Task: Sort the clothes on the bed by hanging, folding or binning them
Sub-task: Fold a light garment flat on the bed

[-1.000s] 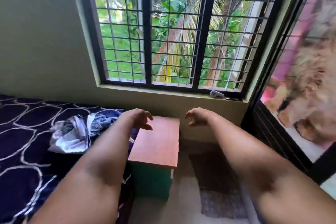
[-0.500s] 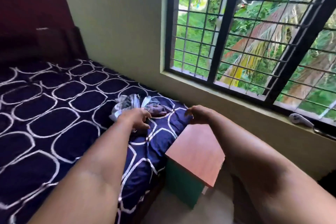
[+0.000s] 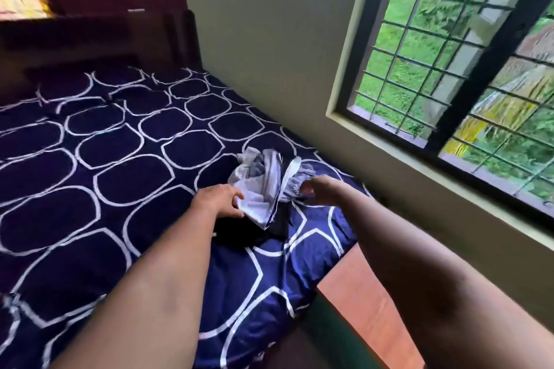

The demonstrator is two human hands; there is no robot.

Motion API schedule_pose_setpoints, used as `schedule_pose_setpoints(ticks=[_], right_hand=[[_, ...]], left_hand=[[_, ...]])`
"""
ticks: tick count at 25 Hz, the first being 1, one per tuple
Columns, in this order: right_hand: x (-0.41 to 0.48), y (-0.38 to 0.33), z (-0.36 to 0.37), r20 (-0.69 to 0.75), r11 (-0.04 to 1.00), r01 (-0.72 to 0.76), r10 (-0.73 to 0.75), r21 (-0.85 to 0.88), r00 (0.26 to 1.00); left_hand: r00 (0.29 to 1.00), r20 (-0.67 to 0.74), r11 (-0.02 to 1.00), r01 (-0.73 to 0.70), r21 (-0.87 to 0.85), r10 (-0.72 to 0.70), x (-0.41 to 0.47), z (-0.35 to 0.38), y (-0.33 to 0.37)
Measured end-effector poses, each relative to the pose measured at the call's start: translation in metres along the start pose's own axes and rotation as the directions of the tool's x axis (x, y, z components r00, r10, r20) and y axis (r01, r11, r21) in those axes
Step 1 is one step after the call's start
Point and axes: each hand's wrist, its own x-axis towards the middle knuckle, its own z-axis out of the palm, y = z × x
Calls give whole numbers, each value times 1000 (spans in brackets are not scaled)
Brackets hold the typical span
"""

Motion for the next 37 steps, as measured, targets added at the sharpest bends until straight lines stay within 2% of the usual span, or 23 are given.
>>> schedule_pose_setpoints(ticks=[3, 7, 15, 20, 23, 25, 28, 31, 33, 34, 36, 37], right_hand=[[41, -2, 12, 25, 1000, 22, -22, 6, 999], [80, 9, 33, 91, 1000, 13, -14, 18, 996], [166, 47, 59, 193, 997, 66, -74, 48, 978], [212, 62, 104, 245, 986, 76, -110, 145, 963], [231, 71, 144, 280, 986, 35, -81, 165, 957], [246, 75, 169, 257, 983, 47, -93, 178, 962], [263, 70, 196, 179, 976, 141, -171, 168, 969], [275, 62, 207, 113, 970, 243, -245, 34, 963], [283, 62, 214, 62, 966, 259, -257, -24, 964], [287, 62, 216, 38, 968, 248, -247, -37, 968], [295, 62, 215, -16, 971, 230, -231, -67, 973], [299, 61, 210, -53, 976, 203, -208, -76, 977]], left_hand=[[1000, -10, 1000, 4, -12, -4, 30, 11, -16], [997, 67, 999, 43, -7, -42, 62, 34, -20], [984, 123, 986, 139, -90, -127, 134, 61, -20], [974, 144, 966, 197, -168, -174, 180, 107, -14], [961, 151, 949, 259, -178, -233, 202, 145, -6], [956, 116, 941, 287, -178, -270, 218, 170, 0], [950, 79, 921, 313, -234, -303, 235, 200, 12], [944, 88, 907, 329, -265, -317, 244, 226, 16], [948, 65, 895, 314, -317, -310, 247, 241, 11], [945, 75, 843, 317, -435, -317, 247, 247, 7], [919, 155, 633, 365, -682, -363, 249, 249, -1], [894, 188, 526, 398, -751, -407, 250, 247, -6]])
